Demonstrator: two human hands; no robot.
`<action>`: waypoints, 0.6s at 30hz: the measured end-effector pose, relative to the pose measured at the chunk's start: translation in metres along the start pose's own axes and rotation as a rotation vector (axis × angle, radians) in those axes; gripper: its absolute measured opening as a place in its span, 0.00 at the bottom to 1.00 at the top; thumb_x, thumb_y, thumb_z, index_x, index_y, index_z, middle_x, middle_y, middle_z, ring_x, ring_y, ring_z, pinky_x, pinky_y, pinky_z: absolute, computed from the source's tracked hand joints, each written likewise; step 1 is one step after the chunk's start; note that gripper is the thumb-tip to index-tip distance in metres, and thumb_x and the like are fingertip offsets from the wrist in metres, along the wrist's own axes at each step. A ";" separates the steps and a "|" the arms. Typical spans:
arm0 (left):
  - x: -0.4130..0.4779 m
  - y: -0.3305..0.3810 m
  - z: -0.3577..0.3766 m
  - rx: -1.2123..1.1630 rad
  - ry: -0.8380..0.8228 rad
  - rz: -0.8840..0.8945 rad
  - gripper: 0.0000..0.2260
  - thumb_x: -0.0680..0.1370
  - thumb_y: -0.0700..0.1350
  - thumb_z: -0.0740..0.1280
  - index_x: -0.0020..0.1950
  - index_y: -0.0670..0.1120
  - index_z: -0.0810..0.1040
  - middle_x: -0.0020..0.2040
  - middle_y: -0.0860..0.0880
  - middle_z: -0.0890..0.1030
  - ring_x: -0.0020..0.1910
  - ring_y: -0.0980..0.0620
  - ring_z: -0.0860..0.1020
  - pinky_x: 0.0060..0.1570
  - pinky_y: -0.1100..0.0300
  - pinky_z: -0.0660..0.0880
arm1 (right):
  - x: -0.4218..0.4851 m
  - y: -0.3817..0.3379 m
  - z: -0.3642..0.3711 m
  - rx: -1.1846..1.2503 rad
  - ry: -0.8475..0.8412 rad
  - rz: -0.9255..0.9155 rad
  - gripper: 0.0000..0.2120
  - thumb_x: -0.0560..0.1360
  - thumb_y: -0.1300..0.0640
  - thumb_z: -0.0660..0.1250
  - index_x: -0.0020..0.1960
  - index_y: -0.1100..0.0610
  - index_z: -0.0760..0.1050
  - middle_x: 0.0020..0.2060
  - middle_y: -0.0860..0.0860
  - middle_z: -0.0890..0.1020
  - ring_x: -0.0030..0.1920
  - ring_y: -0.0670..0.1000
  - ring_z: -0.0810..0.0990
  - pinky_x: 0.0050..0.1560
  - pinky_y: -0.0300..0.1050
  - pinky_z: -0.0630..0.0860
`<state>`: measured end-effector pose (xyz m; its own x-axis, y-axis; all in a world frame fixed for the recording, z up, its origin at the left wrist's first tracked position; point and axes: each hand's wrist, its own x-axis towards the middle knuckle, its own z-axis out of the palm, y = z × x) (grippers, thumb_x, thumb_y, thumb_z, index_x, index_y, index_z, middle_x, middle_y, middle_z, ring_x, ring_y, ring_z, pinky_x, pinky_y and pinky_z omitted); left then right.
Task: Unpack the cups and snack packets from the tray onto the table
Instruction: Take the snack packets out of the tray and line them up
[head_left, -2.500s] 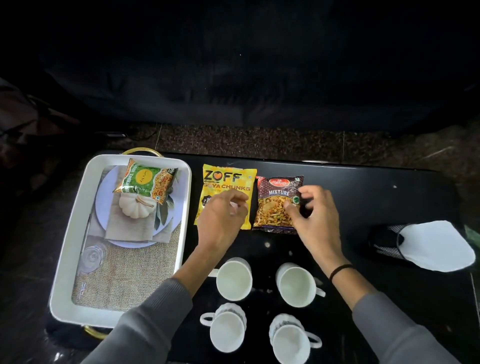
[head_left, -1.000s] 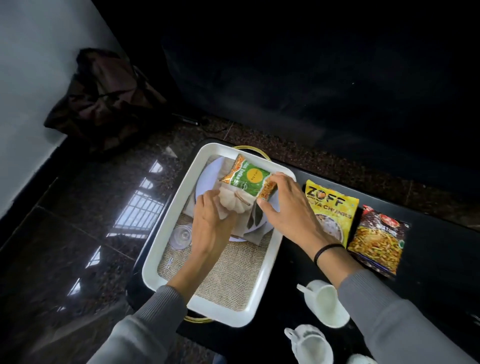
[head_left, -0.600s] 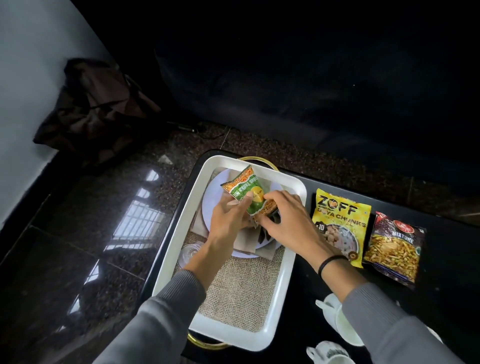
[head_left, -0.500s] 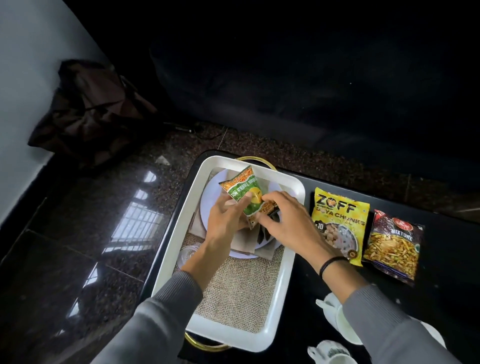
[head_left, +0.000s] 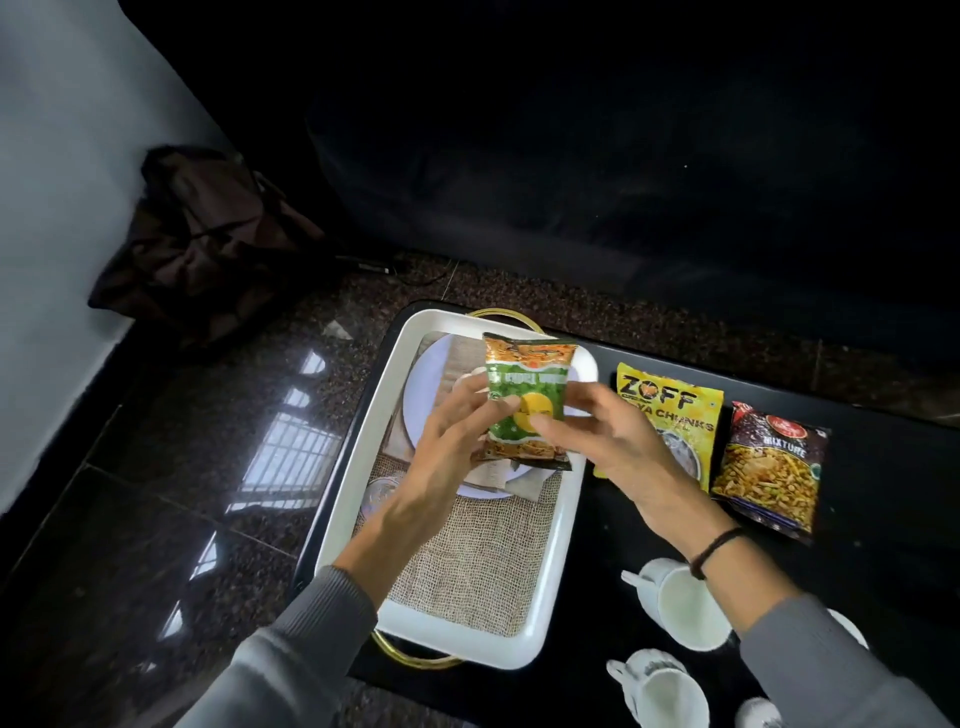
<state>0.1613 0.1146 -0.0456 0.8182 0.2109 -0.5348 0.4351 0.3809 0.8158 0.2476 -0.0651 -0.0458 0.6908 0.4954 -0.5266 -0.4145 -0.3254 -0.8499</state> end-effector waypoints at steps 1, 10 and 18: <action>-0.004 0.002 0.008 -0.003 -0.015 -0.008 0.14 0.73 0.54 0.74 0.58 0.62 0.82 0.59 0.55 0.85 0.58 0.54 0.83 0.66 0.45 0.72 | -0.005 0.001 -0.004 0.036 -0.030 0.008 0.28 0.65 0.40 0.82 0.62 0.45 0.80 0.57 0.43 0.87 0.58 0.45 0.85 0.64 0.48 0.77; -0.017 0.002 0.066 0.092 -0.146 -0.047 0.18 0.68 0.58 0.73 0.57 0.65 0.84 0.52 0.60 0.85 0.52 0.59 0.83 0.50 0.55 0.82 | -0.049 -0.001 -0.062 0.123 0.011 0.020 0.26 0.60 0.50 0.85 0.56 0.44 0.84 0.54 0.46 0.88 0.56 0.45 0.85 0.61 0.49 0.75; -0.008 -0.002 0.139 0.123 -0.244 -0.036 0.17 0.76 0.52 0.74 0.63 0.48 0.81 0.59 0.46 0.86 0.57 0.49 0.85 0.48 0.61 0.81 | -0.087 -0.001 -0.131 0.071 -0.079 0.054 0.26 0.64 0.52 0.82 0.61 0.45 0.82 0.56 0.47 0.88 0.60 0.49 0.84 0.71 0.54 0.72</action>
<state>0.2062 -0.0135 -0.0122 0.8613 -0.0297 -0.5071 0.4956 0.2686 0.8260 0.2654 -0.2138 0.0039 0.6190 0.5414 -0.5690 -0.4925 -0.2967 -0.8181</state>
